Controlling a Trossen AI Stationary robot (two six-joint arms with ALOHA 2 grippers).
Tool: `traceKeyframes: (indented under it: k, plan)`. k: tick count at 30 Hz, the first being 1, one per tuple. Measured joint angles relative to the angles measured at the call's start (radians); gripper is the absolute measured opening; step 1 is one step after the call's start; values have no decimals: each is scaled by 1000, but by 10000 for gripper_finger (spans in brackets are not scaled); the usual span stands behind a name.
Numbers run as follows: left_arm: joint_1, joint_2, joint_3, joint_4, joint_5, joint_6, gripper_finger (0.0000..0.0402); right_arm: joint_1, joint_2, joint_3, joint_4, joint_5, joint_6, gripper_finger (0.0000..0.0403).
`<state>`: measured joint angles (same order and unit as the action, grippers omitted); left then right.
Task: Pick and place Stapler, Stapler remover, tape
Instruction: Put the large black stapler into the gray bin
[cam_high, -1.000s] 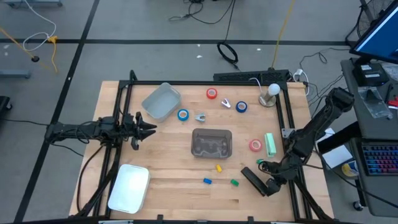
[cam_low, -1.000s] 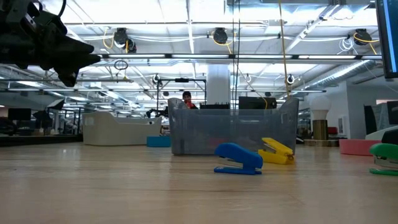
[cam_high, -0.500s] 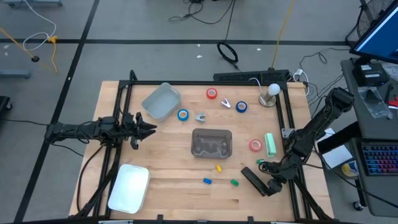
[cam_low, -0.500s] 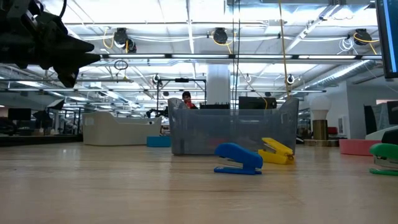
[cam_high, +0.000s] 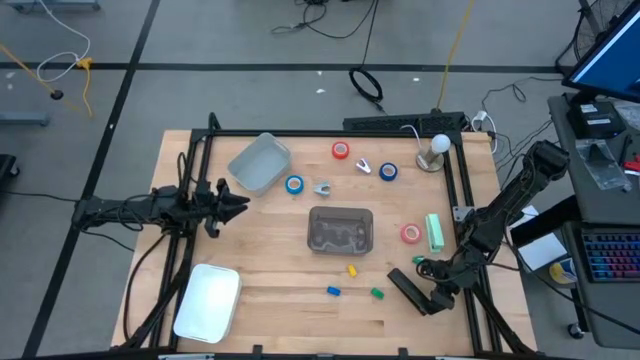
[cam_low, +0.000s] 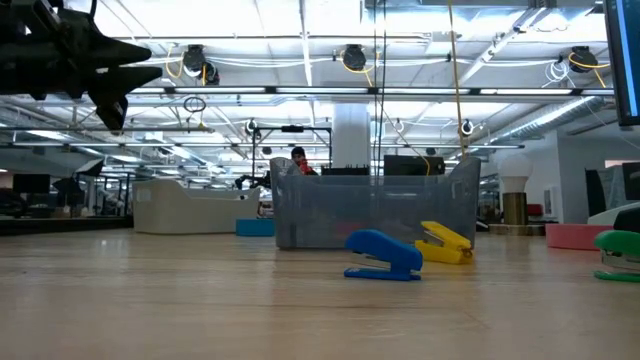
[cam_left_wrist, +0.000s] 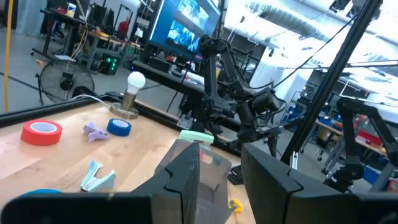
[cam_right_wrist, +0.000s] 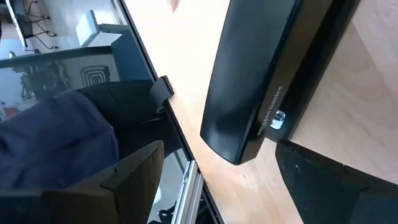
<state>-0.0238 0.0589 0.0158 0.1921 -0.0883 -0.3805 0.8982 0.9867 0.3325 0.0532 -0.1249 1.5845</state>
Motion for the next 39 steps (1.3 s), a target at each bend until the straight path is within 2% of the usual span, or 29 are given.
traceKeyframes:
  k: [10, 18, 25, 30, 39]
  plan:
    - [0, 0, 0, 0, -11, -7, 118, -2, 31, 0, 0, 1, -17, 302]
    - [0, 0, 0, -1, -25, -22, 118, -28, 103, 0, 118, -2, -45, 302]
    - [0, 0, 0, -1, -25, -22, 118, -40, 137, 0, 131, -3, -56, 299]
    - [0, 0, 0, -2, -25, -21, 118, -40, 163, 0, 130, -3, -54, 270]
    - [0, 0, 0, -3, -25, -21, 118, -40, 173, 0, 130, -10, -51, 171]
